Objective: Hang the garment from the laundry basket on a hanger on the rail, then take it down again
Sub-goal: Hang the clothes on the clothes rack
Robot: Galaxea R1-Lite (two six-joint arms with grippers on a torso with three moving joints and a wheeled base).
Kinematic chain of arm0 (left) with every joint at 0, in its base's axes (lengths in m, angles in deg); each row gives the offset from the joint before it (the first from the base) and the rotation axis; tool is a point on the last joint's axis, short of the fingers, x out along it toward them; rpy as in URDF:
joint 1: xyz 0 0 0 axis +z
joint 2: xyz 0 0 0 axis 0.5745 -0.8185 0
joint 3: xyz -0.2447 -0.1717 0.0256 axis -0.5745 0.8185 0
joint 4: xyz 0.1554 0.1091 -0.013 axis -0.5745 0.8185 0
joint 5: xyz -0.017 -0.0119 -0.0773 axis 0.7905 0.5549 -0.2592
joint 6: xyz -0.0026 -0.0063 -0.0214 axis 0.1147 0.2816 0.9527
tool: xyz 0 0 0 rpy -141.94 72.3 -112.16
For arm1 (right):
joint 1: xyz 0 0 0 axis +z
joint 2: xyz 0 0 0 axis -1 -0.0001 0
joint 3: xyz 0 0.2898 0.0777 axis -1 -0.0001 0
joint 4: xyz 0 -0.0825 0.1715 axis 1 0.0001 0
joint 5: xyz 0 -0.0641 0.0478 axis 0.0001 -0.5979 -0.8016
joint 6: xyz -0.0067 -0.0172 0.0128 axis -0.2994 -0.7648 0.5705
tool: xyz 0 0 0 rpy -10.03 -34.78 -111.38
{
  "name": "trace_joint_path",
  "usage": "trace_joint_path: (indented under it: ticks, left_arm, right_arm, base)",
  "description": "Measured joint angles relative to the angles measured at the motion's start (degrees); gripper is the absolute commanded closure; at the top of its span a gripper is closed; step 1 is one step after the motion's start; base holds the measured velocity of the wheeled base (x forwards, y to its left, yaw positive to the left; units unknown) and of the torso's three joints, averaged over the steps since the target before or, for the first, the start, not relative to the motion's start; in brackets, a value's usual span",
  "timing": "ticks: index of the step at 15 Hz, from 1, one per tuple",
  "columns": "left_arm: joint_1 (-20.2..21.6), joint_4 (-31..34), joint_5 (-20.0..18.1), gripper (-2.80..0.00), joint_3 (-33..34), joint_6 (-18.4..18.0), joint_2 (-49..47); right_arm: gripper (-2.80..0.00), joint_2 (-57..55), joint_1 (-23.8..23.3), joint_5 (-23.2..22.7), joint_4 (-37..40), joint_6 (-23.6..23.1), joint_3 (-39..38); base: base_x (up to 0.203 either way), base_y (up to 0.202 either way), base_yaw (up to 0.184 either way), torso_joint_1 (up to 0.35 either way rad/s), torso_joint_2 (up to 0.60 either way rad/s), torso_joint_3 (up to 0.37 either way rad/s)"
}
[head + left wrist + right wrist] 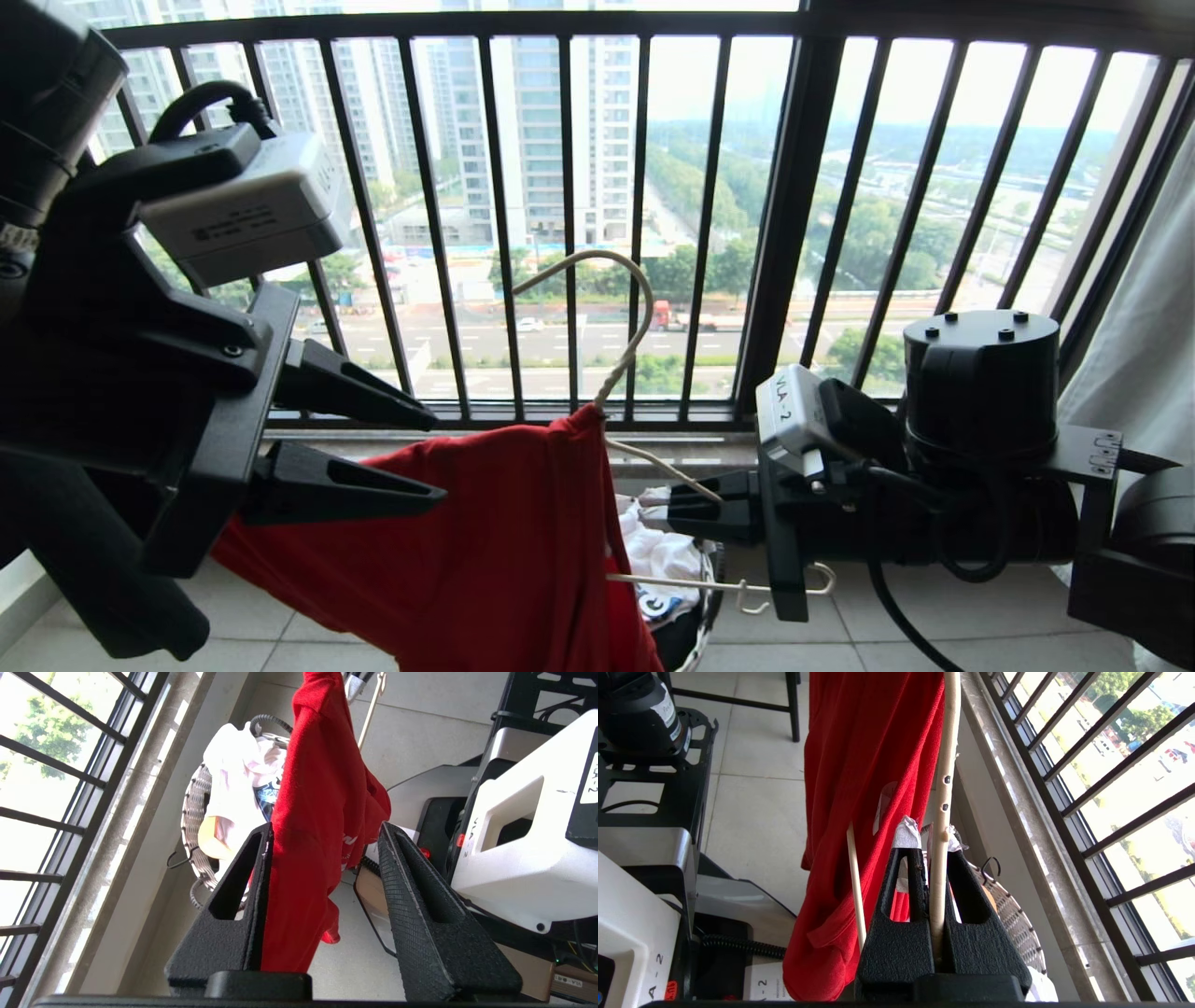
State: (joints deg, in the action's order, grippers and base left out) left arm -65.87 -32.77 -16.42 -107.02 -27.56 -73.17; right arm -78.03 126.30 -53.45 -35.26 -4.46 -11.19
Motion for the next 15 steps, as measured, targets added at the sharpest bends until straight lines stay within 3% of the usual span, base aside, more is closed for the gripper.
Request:
trace_joint_path:
  ticks: [2, 6, 9, 13, 14, 15]
  left_arm:
    - [-0.04, -0.57, -2.25, -2.80, -1.12, 0.65, -1.48]
    - [-0.11, -1.54, -3.24, -2.80, -1.16, 0.86, -4.58]
    - [-0.16, -1.54, -6.60, -2.80, -1.09, 1.12, -6.10]
    - [-1.05, -1.58, -7.56, -2.80, -0.89, 1.72, -7.72]
    - [-1.13, -1.58, -7.60, 0.00, -0.92, 1.73, -7.93]
    - [-1.22, -1.60, -7.67, 0.00, -0.99, 1.79, -8.06]
  right_arm:
    - [0.00, 0.89, -0.01, -0.99, 0.65, 0.00, -0.13]
    - [0.00, 1.97, -0.04, -1.10, 0.73, -0.06, -0.29]
    - [0.00, 2.27, -0.03, -1.13, 0.68, -0.02, -0.29]
    - [0.00, 2.37, -0.11, -1.14, 0.68, -0.01, -0.21]
    - [0.00, 2.39, -0.11, -1.13, 0.64, 0.00, -0.16]
    - [0.00, 2.39, -0.11, -1.14, 0.59, 0.00, -0.13]
  base:
    - [0.000, 0.000, 0.000, 0.000, 0.00, 0.000]
    - [0.000, 0.000, 0.000, 0.000, 0.00, 0.000]
    - [0.000, 0.000, 0.000, 0.000, 0.00, 0.000]
    - [0.000, 0.000, 0.000, 0.000, 0.00, 0.000]
    - [0.000, 0.000, 0.000, 0.000, 0.00, 0.000]
    - [0.000, 0.000, 0.000, 0.000, 0.00, 0.000]
